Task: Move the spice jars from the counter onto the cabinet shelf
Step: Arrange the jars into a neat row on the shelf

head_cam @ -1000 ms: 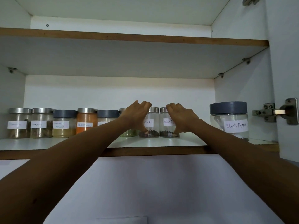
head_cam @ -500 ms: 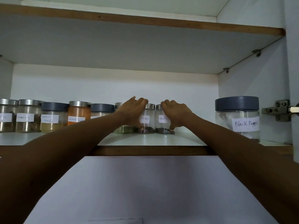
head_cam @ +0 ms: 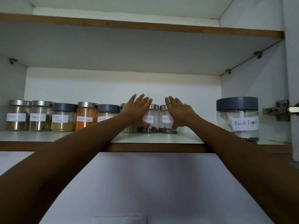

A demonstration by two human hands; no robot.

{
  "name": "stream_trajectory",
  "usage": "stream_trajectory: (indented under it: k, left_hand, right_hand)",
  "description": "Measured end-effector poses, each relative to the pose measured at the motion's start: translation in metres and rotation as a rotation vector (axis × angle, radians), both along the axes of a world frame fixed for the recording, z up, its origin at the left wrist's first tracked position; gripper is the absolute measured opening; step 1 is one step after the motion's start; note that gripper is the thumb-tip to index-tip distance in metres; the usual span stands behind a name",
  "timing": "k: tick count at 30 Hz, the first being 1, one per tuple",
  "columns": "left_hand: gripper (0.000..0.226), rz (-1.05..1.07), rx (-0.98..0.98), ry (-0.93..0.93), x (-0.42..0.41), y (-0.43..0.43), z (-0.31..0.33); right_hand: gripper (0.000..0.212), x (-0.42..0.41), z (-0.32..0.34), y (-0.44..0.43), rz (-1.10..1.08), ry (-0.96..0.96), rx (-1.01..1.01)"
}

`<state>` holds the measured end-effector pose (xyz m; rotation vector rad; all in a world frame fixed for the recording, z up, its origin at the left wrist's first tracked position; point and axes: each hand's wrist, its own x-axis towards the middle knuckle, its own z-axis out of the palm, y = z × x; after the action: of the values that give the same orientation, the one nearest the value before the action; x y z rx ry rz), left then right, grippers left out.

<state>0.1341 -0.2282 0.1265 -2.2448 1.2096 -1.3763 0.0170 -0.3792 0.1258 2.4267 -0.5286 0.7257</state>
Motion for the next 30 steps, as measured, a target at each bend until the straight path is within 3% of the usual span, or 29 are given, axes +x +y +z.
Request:
stream_trajectory:
  k: [3, 7, 11, 15, 19, 24, 27, 30]
  left_hand:
    - [0.075, -0.080, -0.061, -0.043, -0.009, 0.005, 0.000]
    - [0.048, -0.254, -0.161, 0.001, -0.035, 0.007, -0.003]
    - [0.035, -0.453, -0.355, 0.095, -0.066, 0.008, -0.004]
    - [0.032, -0.601, -0.451, 0.221, -0.094, 0.011, -0.006]
    - [0.029, -0.653, -0.421, 0.312, -0.116, 0.016, -0.013]
    - [0.032, -0.656, -0.364, 0.358, -0.134, 0.035, -0.033]
    - [0.035, -0.672, -0.352, 0.347, -0.138, 0.046, -0.056]
    - [0.059, -0.634, -0.263, 0.258, -0.138, 0.051, -0.077]
  right_hand:
    - [0.112, -0.015, 0.002, 0.010, 0.037, -0.164, -0.054]
    - [0.074, -0.034, -0.005, 0.024, 0.156, -0.377, -0.178]
    - [0.036, -0.059, -0.006, 0.037, 0.250, -0.534, -0.260]
    - [0.023, -0.100, -0.006, 0.045, 0.272, -0.663, -0.296]
    - [0.030, -0.155, -0.011, 0.046, 0.274, -0.792, -0.224]
    - [0.051, -0.203, -0.027, 0.028, 0.276, -0.849, 0.185]
    - [0.064, -0.213, -0.041, 0.021, 0.279, -0.786, 0.336]
    - [0.090, -0.217, -0.050, 0.014, 0.279, -0.666, 0.448]
